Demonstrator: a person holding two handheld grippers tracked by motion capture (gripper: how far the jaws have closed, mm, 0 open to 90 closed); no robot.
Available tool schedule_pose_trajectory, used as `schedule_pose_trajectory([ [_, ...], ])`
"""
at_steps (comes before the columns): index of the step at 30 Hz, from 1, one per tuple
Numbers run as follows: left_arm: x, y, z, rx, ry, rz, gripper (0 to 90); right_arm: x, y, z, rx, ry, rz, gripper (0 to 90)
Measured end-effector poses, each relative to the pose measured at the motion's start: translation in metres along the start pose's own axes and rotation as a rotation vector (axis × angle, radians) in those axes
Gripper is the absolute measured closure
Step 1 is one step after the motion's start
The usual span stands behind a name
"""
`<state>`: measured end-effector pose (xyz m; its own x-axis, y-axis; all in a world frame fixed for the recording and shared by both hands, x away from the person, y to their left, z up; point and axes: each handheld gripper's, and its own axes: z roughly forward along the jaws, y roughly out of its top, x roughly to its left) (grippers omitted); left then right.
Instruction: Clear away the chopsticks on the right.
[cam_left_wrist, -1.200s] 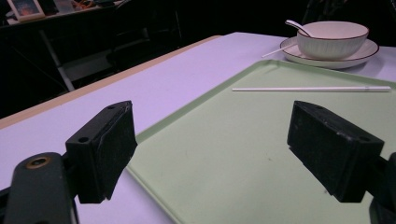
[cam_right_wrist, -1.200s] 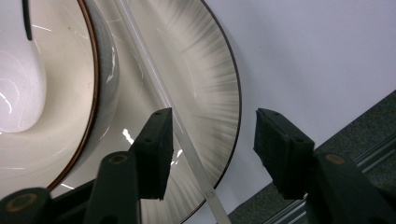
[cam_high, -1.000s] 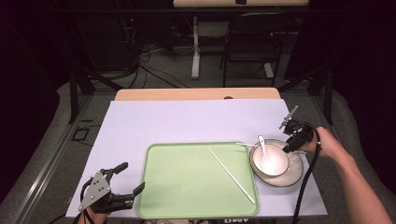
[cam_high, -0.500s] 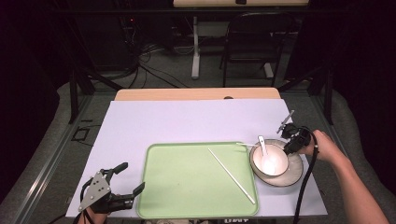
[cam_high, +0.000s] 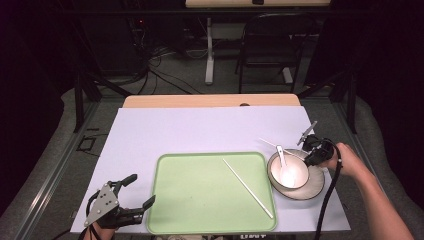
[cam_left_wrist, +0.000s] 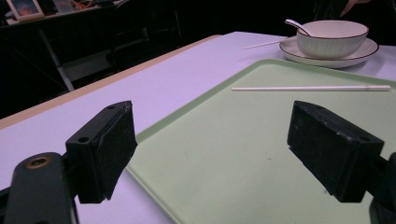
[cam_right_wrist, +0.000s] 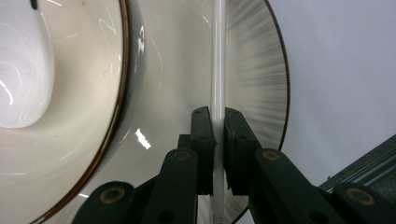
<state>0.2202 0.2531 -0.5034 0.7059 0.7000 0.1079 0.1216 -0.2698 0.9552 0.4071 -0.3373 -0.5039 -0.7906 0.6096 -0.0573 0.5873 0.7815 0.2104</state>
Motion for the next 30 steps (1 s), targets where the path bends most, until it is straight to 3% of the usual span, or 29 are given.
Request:
schedule_pose_trajectory([
  [5, 0.0, 0.0, 0.0, -0.002, -0.001, -0.001, 15.4, 0.001, -0.001, -0.015, -0.02, -0.029, 0.027, 83.8],
  [7, 0.0, 0.0, 0.0, -0.002, -0.001, 0.0, 15.4, 0.005, -0.001, -0.021, -0.052, -0.041, 0.063, 83.8],
  [11, 0.0, 0.0, 0.0, -0.002, 0.0, 0.001, 15.4, 0.01, 0.001, -0.033, -0.105, -0.072, 0.07, 83.8],
  [21, 0.0, 0.0, 0.0, -0.001, 0.001, 0.0, 15.4, 0.023, 0.011, -0.065, -0.11, -0.155, 0.136, 83.8],
  [30, 0.001, 0.0, 0.0, -0.003, 0.001, 0.0, 15.4, 0.037, 0.019, -0.087, -0.17, -0.177, 0.205, 83.8],
])
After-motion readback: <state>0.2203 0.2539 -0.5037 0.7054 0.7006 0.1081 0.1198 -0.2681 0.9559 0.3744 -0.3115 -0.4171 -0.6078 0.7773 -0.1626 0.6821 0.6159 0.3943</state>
